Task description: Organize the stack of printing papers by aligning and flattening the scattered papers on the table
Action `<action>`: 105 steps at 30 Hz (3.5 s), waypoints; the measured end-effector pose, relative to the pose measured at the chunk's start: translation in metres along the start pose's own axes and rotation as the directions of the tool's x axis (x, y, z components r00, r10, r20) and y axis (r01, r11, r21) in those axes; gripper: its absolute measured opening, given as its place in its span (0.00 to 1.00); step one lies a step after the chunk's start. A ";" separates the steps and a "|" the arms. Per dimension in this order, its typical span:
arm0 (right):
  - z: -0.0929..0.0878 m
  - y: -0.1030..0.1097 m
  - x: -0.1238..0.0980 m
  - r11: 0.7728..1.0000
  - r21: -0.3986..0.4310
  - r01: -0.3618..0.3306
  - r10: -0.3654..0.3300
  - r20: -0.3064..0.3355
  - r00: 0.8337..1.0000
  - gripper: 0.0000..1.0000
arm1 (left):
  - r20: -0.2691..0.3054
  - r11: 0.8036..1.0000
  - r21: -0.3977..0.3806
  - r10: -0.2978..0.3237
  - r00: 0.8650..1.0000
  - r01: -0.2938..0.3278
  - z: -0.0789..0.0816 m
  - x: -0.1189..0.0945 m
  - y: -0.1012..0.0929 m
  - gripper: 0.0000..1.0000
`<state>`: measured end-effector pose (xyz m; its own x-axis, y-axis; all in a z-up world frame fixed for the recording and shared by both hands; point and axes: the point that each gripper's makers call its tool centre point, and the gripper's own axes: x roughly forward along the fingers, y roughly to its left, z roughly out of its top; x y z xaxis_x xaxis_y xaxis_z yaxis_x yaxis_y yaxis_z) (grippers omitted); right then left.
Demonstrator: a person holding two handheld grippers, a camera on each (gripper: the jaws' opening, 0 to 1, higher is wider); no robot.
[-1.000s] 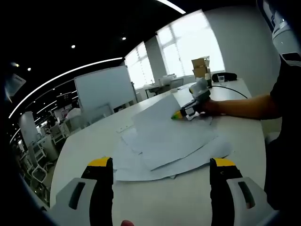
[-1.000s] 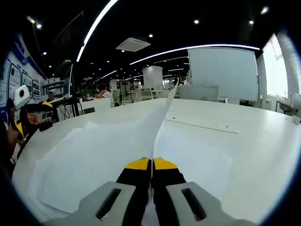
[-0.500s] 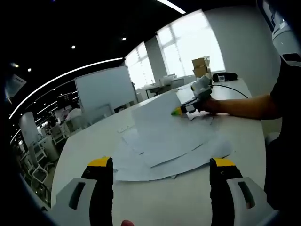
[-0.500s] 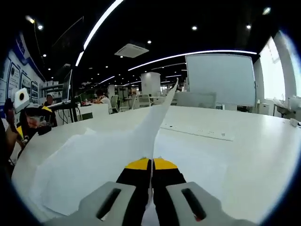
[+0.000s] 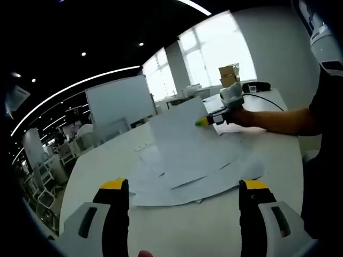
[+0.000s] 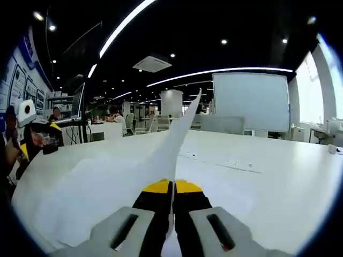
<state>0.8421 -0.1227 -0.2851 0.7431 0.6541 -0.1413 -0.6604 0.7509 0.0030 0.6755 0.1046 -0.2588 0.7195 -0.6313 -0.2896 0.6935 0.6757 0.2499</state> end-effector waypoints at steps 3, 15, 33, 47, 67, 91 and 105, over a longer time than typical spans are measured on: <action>0.004 0.001 -0.001 1.000 -0.005 0.001 -0.001 0.013 1.000 0.00 | 0.015 1.000 -0.012 -0.013 1.000 0.013 0.004 -0.001 -0.002 0.87; 0.027 0.001 -0.012 0.998 -0.040 0.040 -0.035 0.114 0.993 0.00 | 0.019 1.000 -0.012 -0.014 1.000 0.014 0.007 0.000 0.000 0.87; 0.062 0.010 -0.029 0.997 -0.075 0.033 -0.014 0.246 0.969 0.00 | 0.018 1.000 -0.011 -0.014 1.000 0.014 0.008 0.002 0.000 0.87; 0.086 0.010 -0.045 1.000 -0.031 0.000 0.010 0.342 0.939 0.00 | 0.027 1.000 -0.006 -0.021 0.999 0.021 0.012 0.002 -0.002 0.87; 0.096 0.013 -0.051 1.000 0.008 -0.018 0.014 0.387 0.922 0.00 | 0.041 1.000 0.000 -0.001 0.999 0.001 0.016 -0.009 0.001 0.87; 0.138 0.033 -0.069 0.999 -0.040 -0.034 0.047 0.423 0.905 0.00 | 0.058 1.000 0.006 0.008 0.998 -0.009 0.020 -0.016 0.003 0.86; 0.148 0.041 -0.074 0.997 -0.069 -0.040 0.066 0.425 0.903 0.00 | 0.065 1.000 0.006 0.009 0.998 -0.009 0.021 -0.018 0.003 0.86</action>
<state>0.7765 -0.1270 -0.1276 0.6733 0.6789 0.2929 -0.6958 0.7157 -0.0595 0.6651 0.1104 -0.2337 0.7265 -0.6486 -0.2268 0.6870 0.6792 0.2582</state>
